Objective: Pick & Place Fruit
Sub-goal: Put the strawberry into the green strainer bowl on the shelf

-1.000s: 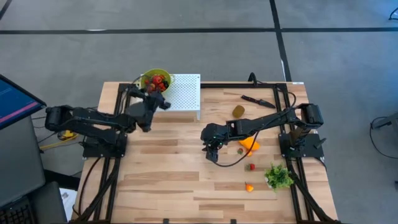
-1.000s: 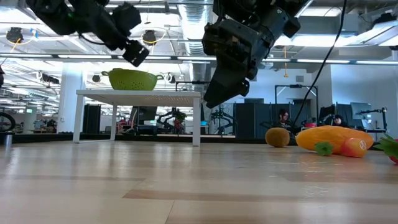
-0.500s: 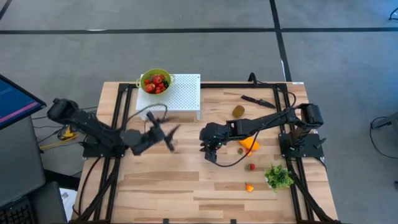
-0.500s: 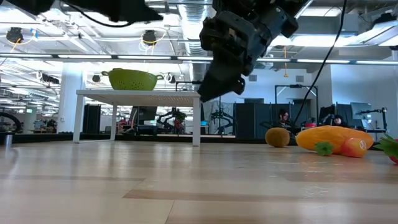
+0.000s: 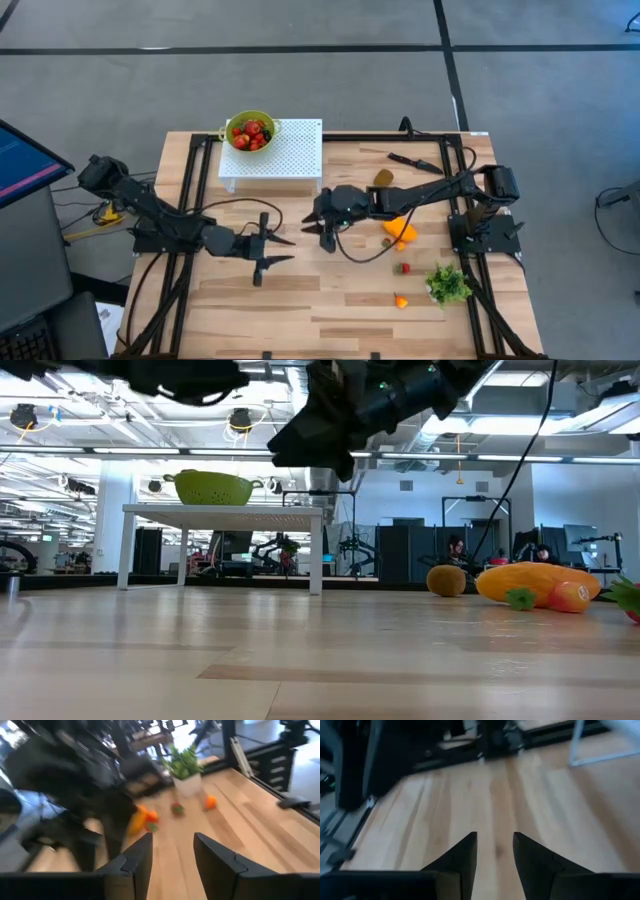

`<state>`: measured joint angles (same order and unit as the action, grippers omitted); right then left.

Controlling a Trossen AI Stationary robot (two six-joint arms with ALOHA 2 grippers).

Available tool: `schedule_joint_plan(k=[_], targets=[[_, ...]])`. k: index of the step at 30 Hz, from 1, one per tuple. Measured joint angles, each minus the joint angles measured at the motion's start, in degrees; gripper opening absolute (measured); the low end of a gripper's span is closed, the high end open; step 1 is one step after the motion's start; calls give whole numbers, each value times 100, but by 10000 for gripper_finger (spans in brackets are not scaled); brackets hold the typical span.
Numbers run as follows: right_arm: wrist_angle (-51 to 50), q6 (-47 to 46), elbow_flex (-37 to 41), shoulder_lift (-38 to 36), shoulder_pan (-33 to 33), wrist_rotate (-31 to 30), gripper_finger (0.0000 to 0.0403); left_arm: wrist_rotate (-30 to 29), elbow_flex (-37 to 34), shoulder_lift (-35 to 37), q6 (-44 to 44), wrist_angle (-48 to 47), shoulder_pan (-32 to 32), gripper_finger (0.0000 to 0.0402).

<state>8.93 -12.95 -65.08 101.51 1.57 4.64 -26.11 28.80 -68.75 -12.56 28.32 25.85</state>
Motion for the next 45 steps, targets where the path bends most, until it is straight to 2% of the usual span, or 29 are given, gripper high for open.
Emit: schedule_joint_plan(k=[4,8,14,19,22,27,31,34,38,41,45], targets=[[-175,-139,-68,0,-235,-15,118,754,-397,2,473,-8,-169,136],[-1672,-449,-394,0,-414,-17,114,1284,-955,0,890,418,-366,129],[-4256,-888,-895,0,-175,-300,90,1292,-1537,0,1131,1416,-630,120],[-6322,-1666,-926,0,366,-869,69,1186,-1579,2,1139,1470,-829,122],[-6947,-2239,-782,0,788,-1110,65,1025,-1579,2,1138,1483,-909,122],[-7029,-2938,-466,0,1312,-1248,77,934,-1576,2,1137,1574,-951,118],[-6942,-2995,-357,0,1406,-1281,113,936,-1576,2,1139,1599,-951,118],[-6803,-2613,-274,0,1413,-1302,147,934,-1576,2,1154,1599,-950,117],[-6832,-1548,52,0,1507,-1576,180,931,-1576,2,1154,1599,-949,117],[-6804,-1089,286,0,1535,-1765,189,910,-1576,2,1154,1599,-949,117],[-6652,-952,461,0,1479,-1909,191,912,-1576,2,1154,1599,-949,117]])
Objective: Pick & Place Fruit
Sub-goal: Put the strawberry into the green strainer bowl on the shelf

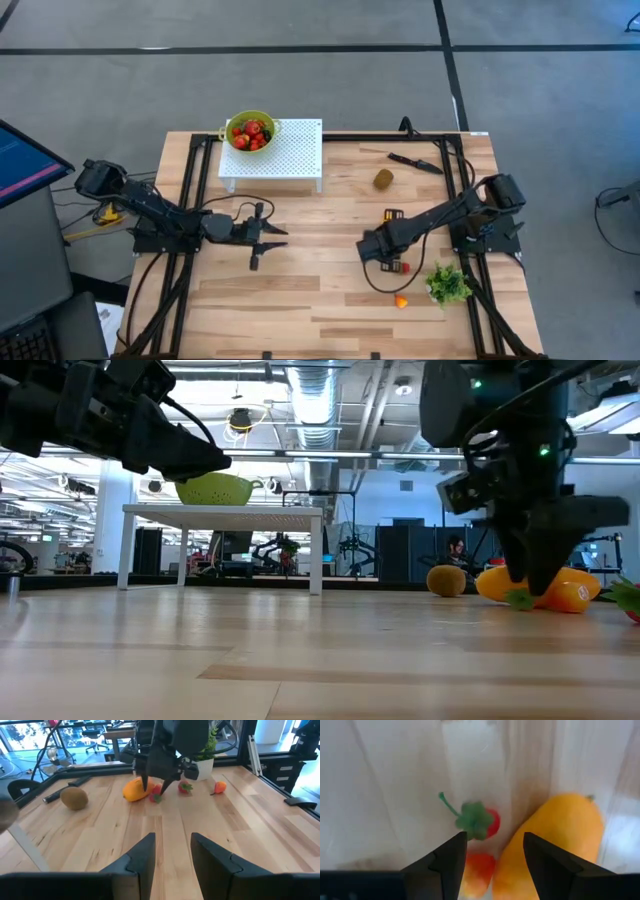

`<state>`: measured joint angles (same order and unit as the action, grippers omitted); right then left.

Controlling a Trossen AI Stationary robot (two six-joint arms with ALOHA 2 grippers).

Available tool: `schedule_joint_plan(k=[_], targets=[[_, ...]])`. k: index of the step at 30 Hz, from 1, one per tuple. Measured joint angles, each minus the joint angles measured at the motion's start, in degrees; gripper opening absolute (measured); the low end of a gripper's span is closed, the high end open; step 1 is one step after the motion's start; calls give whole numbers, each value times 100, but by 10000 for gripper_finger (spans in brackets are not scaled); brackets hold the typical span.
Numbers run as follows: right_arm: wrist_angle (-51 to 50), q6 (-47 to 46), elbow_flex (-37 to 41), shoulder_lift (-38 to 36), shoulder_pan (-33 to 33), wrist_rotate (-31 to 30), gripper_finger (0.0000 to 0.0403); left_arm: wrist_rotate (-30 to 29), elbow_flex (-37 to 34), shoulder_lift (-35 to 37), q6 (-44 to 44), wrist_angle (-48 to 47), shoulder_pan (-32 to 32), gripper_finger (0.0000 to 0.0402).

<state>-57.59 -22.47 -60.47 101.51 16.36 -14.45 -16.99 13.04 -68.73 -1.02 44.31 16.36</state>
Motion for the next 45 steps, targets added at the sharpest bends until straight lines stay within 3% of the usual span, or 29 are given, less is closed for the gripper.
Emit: schedule_joint_plan(k=[18,21,28,45], targets=[[1143,811,-11,288,39,-62,155,6,2,0,-17,8,0,117],[1108,820,-34,425,44,-60,125,7,2,0,-17,11,0,117],[1027,896,-41,503,48,160,9,26,2,2,-18,26,-41,117],[1204,655,-244,504,35,261,1,-1,3,2,-20,130,-70,117]])
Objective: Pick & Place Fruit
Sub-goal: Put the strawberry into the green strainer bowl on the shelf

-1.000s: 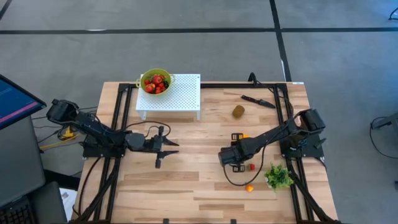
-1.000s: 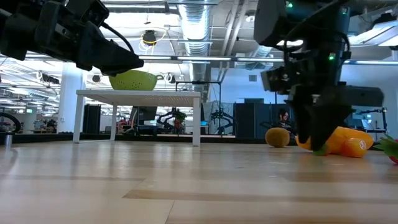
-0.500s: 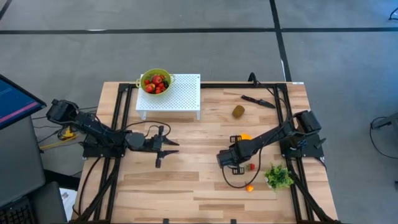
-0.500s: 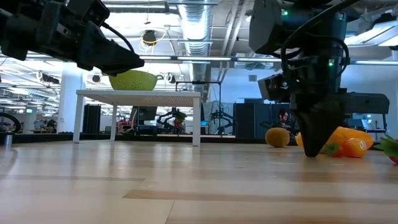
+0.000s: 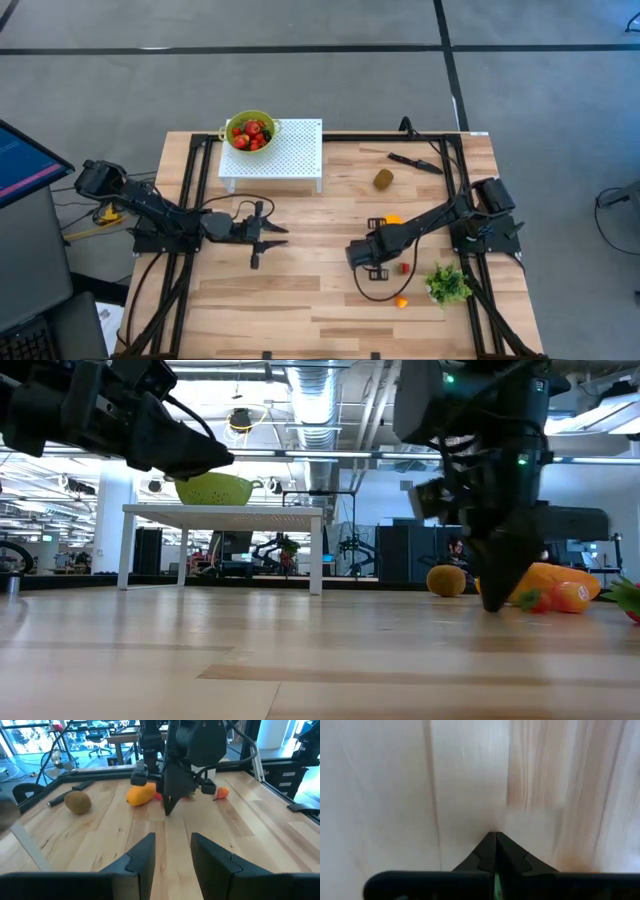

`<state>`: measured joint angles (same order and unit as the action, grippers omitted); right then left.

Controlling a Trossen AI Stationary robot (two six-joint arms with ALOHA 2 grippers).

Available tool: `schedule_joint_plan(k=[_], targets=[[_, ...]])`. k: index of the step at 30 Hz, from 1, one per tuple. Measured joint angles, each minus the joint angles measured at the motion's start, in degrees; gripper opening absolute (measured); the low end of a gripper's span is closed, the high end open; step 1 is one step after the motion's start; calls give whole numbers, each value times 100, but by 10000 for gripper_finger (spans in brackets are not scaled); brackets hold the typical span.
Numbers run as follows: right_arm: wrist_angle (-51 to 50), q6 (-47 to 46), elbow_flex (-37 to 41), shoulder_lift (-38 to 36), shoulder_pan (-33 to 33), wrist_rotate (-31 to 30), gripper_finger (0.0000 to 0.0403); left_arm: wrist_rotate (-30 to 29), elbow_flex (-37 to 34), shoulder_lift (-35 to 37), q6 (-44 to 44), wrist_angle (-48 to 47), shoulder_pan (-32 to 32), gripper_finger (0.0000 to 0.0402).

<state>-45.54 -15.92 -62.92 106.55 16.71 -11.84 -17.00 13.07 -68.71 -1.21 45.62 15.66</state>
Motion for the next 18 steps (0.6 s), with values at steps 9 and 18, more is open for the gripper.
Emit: schedule_joint_plan(k=[9,18], targets=[[2598,486,-15,-707,-33,570,0,-7,3,-2,-1151,133,-31,118],[4719,1521,-26,-1572,-264,896,0,-702,152,-2,-2353,176,-32,188]])
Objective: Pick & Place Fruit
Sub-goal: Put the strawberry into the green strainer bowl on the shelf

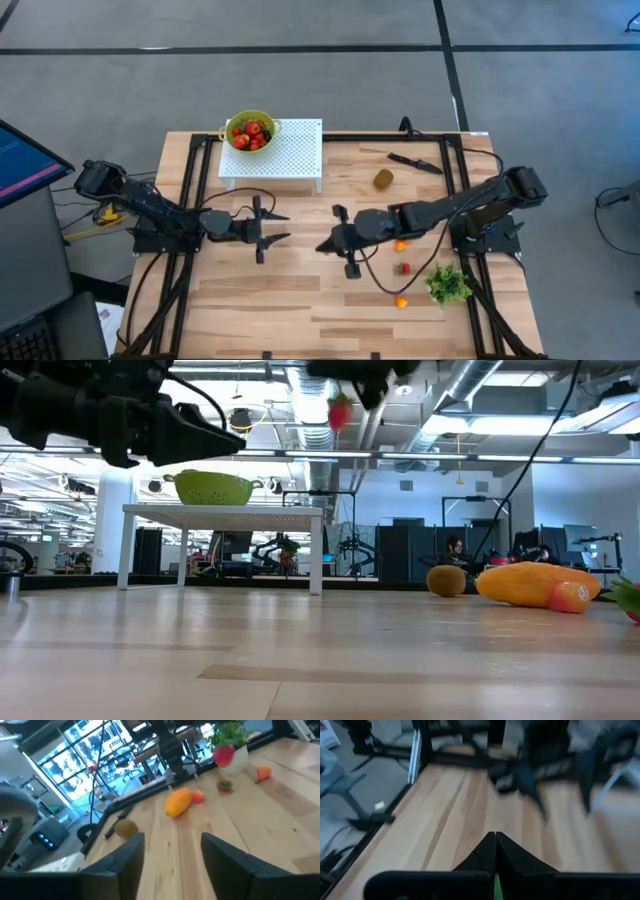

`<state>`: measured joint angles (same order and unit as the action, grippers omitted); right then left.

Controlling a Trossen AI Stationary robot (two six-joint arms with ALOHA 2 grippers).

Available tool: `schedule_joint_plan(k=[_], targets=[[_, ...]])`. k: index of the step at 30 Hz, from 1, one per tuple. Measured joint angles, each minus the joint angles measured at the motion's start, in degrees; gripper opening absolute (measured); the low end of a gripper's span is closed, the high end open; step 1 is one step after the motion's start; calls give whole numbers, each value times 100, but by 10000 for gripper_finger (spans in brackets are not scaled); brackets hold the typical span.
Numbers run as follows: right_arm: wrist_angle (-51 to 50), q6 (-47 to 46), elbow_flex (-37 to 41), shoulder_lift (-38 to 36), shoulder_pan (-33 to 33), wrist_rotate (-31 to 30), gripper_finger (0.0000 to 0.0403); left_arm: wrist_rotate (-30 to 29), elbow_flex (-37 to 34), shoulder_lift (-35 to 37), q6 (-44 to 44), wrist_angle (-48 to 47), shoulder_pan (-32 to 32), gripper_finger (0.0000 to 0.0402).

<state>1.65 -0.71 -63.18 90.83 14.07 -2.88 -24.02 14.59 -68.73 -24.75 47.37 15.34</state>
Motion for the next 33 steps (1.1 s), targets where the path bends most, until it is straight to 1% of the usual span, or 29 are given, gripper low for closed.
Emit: schedule_joint_plan(k=[3,6,9,11,20,24,29,33], targets=[[257,524,-6,-22,-121,-9,0,2,78,0,138,161,2,221],[501,914,0,66,-257,-156,0,4,182,0,874,263,2,247],[676,1218,2,239,-402,-192,0,7,227,0,1399,336,2,263],[901,1335,2,335,-485,-194,0,45,226,0,1472,329,1,269],[1752,1566,-5,436,-789,-187,0,47,225,0,1457,345,2,262],[1956,1538,-36,702,-862,-174,0,47,225,0,1455,363,2,259],[2007,1707,-561,1092,-849,-140,0,47,225,0,1455,369,2,259],[1743,1861,-1005,1379,-818,-144,0,47,223,0,1455,368,2,259]])
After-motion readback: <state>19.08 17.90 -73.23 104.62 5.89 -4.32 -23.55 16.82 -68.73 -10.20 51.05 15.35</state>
